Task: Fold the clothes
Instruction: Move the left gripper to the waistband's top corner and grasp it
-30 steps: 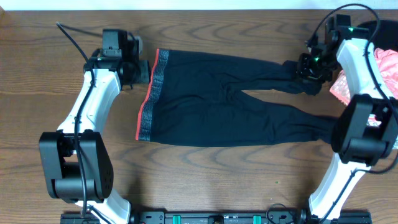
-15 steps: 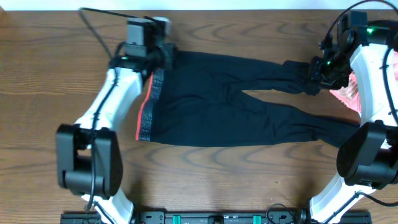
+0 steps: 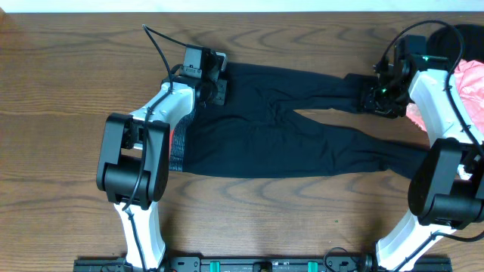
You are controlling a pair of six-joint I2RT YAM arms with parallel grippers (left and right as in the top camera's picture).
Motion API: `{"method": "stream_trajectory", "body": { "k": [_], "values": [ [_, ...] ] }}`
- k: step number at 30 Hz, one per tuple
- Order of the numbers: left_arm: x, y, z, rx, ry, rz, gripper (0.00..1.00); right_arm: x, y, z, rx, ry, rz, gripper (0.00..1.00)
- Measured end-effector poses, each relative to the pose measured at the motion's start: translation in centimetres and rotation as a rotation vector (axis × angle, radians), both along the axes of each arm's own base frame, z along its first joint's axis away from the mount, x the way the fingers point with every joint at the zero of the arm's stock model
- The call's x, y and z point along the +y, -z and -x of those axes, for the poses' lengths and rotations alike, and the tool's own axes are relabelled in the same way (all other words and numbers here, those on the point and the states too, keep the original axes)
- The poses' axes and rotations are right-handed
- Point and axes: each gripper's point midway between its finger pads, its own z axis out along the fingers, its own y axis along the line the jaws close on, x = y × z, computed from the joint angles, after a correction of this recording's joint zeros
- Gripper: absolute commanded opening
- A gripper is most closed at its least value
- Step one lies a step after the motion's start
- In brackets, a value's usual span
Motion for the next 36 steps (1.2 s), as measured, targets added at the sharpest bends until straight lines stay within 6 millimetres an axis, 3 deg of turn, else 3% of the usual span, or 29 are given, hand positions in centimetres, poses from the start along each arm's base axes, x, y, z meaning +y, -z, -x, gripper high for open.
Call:
{"method": "stream_trajectory", "body": {
  "k": [9, 14, 18, 23, 31, 36],
  "values": [
    [3.4, 1.4, -1.4, -0.011, -0.093, -0.099, 0.45, 2.0, -0.1, -0.4, -0.018, -0.048, -0.016, 0.4],
    [7.1, 1.5, -2.2, -0.012, -0.183, -0.104, 0.45, 3.2, -0.1, -0.6, -0.027, -0.076, -0.018, 0.4],
    [10.5, 1.5, -2.7, -0.01, -0.257, -0.108, 0.45, 3.9, -0.3, -1.5, -0.067, -0.089, -0.018, 0.41],
    [13.0, 1.5, -2.8, -0.005, -0.316, -0.107, 0.45, 3.7, -0.9, -4.0, -0.166, -0.054, -0.009, 0.5],
    [13.6, 1.5, -2.6, 0.018, -0.365, -0.085, 0.45, 3.2, -1.0, -6.5, -0.253, -0.029, 0.012, 0.55],
    [13.4, 1.6, -2.3, 0.036, -0.367, -0.093, 0.45, 3.5, 3.3, -6.9, -0.19, -0.018, -0.018, 0.55]
  ]
}}
